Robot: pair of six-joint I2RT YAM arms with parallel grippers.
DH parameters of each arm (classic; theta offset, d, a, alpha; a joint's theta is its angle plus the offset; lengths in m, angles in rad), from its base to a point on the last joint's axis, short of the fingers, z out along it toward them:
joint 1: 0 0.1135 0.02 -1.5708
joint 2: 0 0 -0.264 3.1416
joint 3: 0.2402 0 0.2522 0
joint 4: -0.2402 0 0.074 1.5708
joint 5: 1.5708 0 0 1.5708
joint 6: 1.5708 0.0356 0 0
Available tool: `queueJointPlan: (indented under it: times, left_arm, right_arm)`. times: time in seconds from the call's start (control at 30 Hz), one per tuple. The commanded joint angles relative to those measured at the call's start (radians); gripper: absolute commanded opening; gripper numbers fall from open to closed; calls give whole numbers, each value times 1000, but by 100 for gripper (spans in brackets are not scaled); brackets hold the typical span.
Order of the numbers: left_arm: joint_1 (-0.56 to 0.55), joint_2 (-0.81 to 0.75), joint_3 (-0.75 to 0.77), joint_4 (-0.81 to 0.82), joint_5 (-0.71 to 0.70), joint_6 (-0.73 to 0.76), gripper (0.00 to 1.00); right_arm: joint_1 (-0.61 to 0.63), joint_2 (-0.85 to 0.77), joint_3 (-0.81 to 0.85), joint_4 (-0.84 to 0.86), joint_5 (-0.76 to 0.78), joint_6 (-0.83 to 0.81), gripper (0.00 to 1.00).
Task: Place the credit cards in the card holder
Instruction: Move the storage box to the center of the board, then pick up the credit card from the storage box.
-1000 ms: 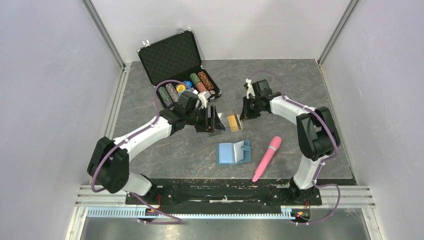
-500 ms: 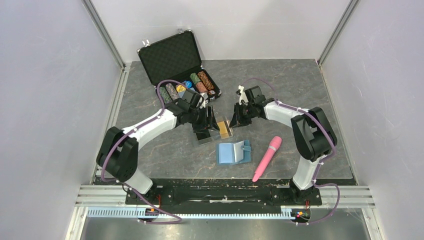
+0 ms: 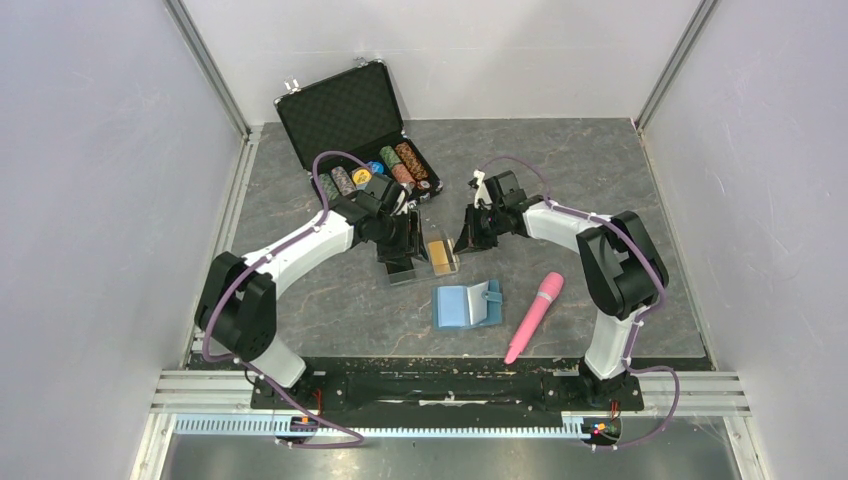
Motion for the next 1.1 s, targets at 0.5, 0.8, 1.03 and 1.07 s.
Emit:
queueJointPlan:
  times: [0.5, 0.8, 1.03, 1.07]
  left_arm:
    - [16, 107, 82, 23, 32, 33, 59]
    - [21, 206, 73, 111, 56, -24, 45]
    - [18, 261, 76, 131, 49, -20, 41]
    - [16, 269, 80, 133, 50, -19, 41]
  right_arm:
    - [29, -10, 28, 7, -43, -8, 26]
    - [27, -16, 16, 8, -82, 4, 8]
    - [28, -47, -48, 47, -118, 44, 4]
    - [28, -49, -54, 52, -120, 48, 4]
